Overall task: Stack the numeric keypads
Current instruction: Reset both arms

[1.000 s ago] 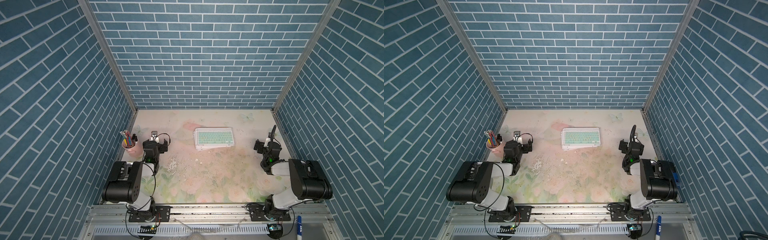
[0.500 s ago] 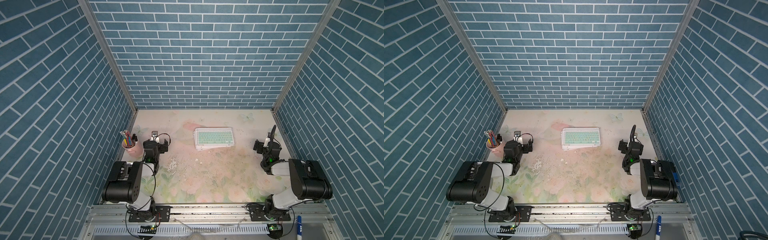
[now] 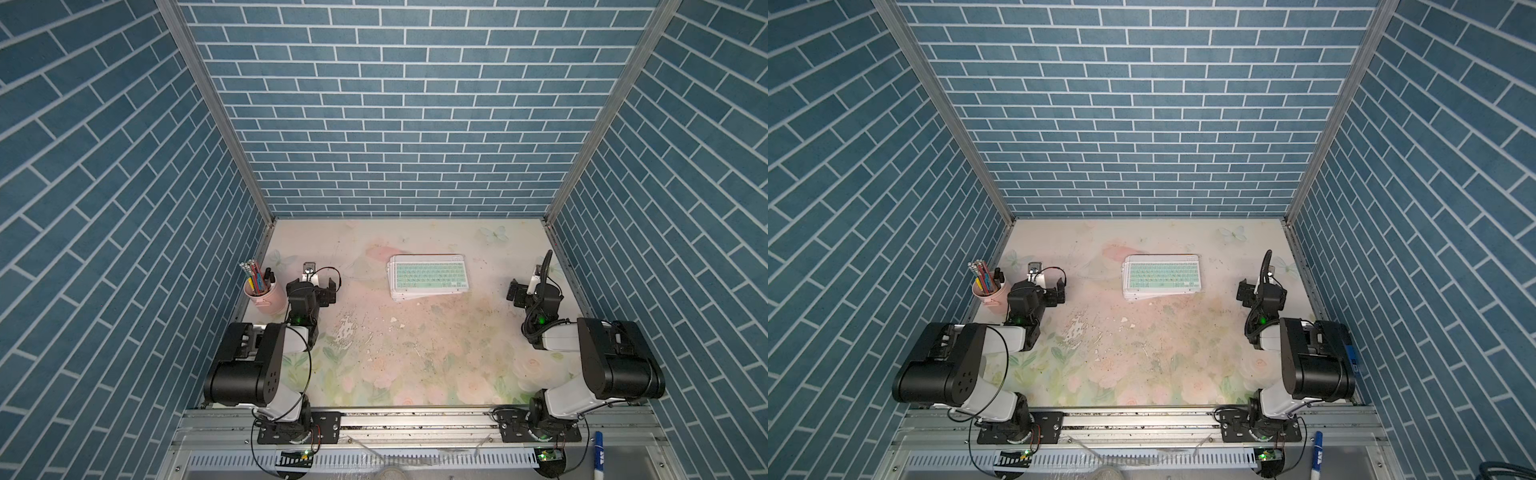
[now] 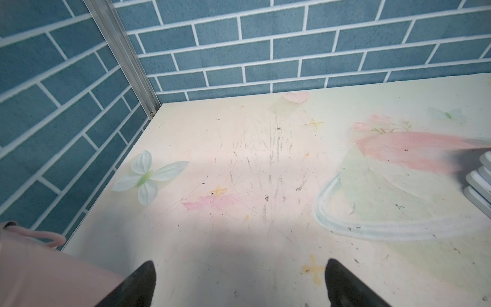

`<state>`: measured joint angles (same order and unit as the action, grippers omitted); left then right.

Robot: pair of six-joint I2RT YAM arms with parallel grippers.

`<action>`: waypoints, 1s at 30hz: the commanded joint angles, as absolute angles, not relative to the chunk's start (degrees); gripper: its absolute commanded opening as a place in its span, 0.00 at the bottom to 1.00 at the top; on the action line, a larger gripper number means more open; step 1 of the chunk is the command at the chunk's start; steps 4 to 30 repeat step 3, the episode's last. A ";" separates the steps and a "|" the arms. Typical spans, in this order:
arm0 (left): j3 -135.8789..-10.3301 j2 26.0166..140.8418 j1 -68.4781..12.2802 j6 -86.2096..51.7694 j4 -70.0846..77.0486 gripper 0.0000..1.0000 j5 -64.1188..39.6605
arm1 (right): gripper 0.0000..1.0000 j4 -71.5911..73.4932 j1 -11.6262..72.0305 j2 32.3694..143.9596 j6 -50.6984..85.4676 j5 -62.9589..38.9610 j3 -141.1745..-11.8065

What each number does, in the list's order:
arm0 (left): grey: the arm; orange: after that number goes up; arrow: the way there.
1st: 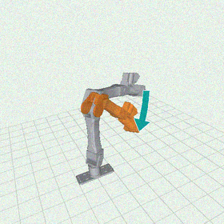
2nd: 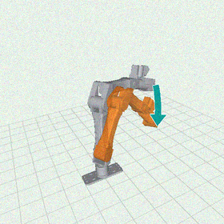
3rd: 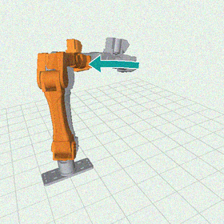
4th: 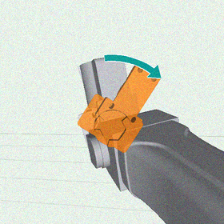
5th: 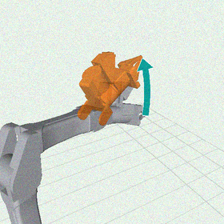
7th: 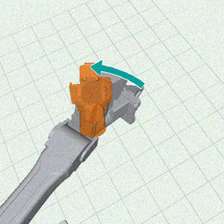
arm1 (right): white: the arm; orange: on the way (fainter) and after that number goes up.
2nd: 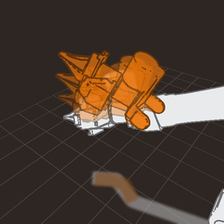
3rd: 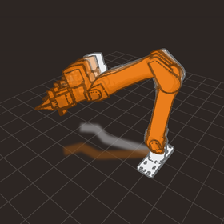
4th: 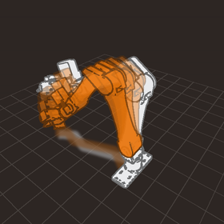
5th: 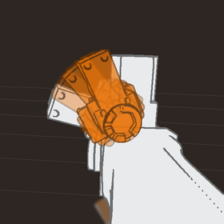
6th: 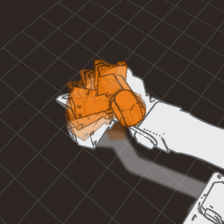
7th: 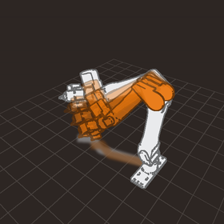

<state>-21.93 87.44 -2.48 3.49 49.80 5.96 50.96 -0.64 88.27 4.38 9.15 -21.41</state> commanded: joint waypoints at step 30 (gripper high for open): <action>-22.33 87.43 -2.20 3.95 49.04 1.00 5.35 | 0.99 50.49 -0.80 88.34 3.27 8.44 -22.02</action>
